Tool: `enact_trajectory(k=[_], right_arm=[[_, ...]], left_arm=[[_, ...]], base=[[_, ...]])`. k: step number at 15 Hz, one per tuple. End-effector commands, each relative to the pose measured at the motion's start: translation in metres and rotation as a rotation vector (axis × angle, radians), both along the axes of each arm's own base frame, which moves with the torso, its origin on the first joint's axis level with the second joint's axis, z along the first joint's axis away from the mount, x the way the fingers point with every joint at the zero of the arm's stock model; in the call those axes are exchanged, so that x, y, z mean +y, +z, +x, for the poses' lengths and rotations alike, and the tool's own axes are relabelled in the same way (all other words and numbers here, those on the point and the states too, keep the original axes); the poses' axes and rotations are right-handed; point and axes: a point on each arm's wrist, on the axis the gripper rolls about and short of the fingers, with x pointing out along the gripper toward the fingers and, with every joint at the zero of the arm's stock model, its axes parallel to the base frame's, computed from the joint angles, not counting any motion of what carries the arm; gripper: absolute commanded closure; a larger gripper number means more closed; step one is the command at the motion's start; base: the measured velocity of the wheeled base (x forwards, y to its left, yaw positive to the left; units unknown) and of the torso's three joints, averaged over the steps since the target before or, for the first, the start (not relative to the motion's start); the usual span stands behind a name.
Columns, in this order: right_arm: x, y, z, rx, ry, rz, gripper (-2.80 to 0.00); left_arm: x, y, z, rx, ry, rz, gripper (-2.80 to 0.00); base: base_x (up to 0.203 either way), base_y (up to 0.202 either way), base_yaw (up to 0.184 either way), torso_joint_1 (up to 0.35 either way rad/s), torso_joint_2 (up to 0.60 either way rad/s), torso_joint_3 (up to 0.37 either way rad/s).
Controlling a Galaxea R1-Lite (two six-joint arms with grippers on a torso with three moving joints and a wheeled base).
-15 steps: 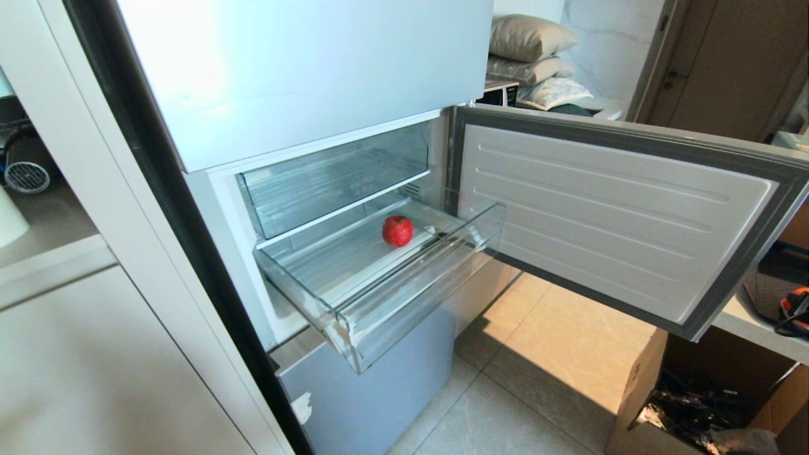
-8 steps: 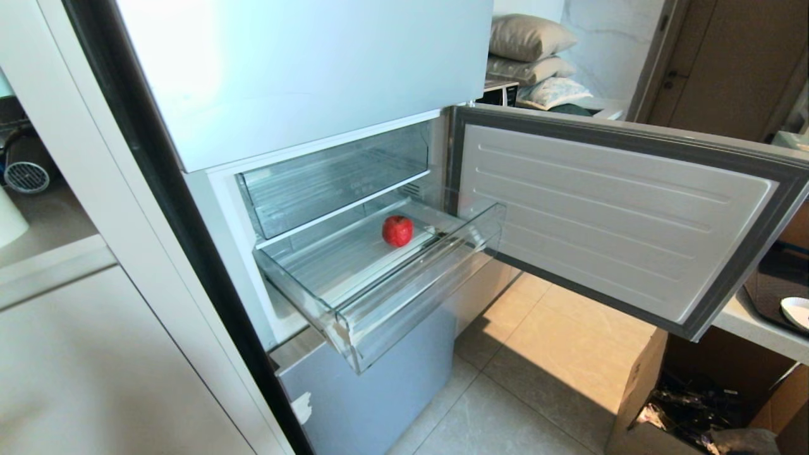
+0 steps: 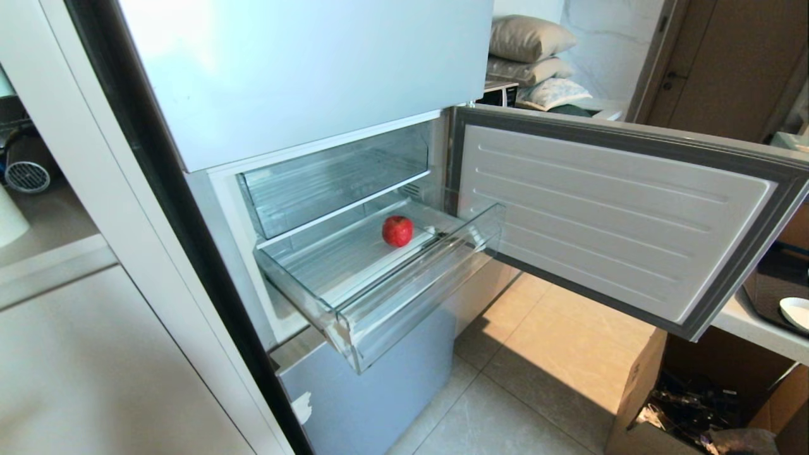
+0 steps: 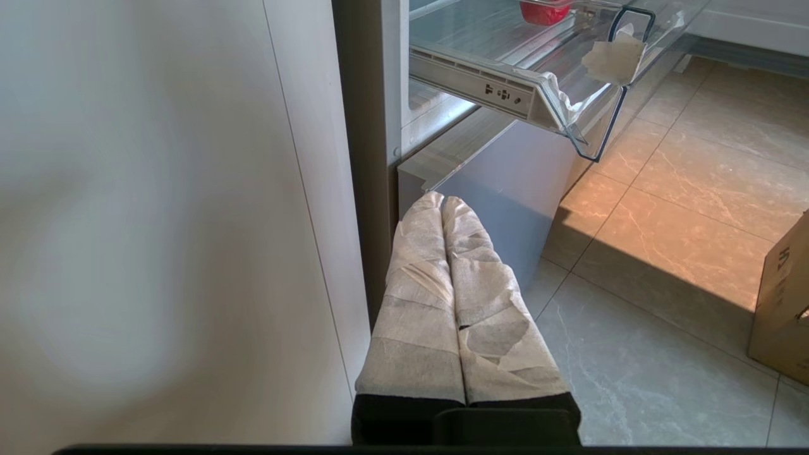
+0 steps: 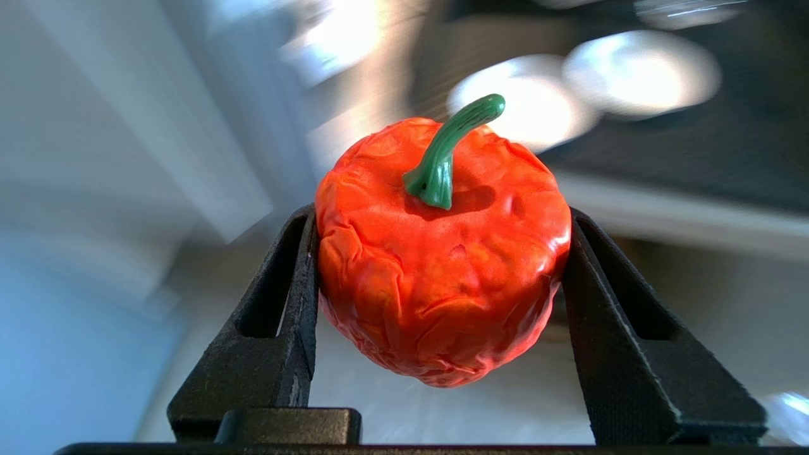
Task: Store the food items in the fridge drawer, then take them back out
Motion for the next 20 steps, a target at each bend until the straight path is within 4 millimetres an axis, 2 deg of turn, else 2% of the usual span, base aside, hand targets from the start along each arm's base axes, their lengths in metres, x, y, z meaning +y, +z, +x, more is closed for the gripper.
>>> enact_trajectory(k=[1,2,4,7,10,13,20], right_arm=[[0.063,0.008,-0.043,-0.098,0.19,-0.057,0.0],[0.092,-0.001,-0.065,-0.117,0.34,-0.054,0.0],[0.118,-0.018,-0.106,-0.16,0.51,-0.062,0.0],[0.127,-0.045,-0.154,-0.251,0.625,-0.111,0.0],[0.126,-0.07,-0.184,-0.339,0.603,-0.189,0.0],[0.124,-0.091,-0.189,-0.25,0.531,-0.185,0.0],[0.124,-0.092,-0.189,-0.244,0.527,-0.18,0.0]], left_arm=[[0.0,0.0,0.0,0.0,0.001,0.0,0.0],[0.0,0.0,0.0,0.0,0.001,0.0,0.0],[0.0,0.0,0.0,0.0,0.001,0.0,0.0],[0.0,0.0,0.0,0.0,0.0,0.0,0.0],[0.0,0.0,0.0,0.0,0.001,0.0,0.0],[0.0,0.0,0.0,0.0,-0.001,0.0,0.0],[0.0,0.0,0.0,0.0,0.001,0.0,0.0]], base=[[0.0,0.0,0.0,0.0,0.0,0.0],[0.0,0.0,0.0,0.0,0.0,0.0],[0.0,0.0,0.0,0.0,0.0,0.0],[0.0,0.0,0.0,0.0,0.0,0.0],[0.0,0.0,0.0,0.0,0.0,0.0],[0.0,0.0,0.0,0.0,0.0,0.0],[0.0,0.0,0.0,0.0,0.0,0.0]])
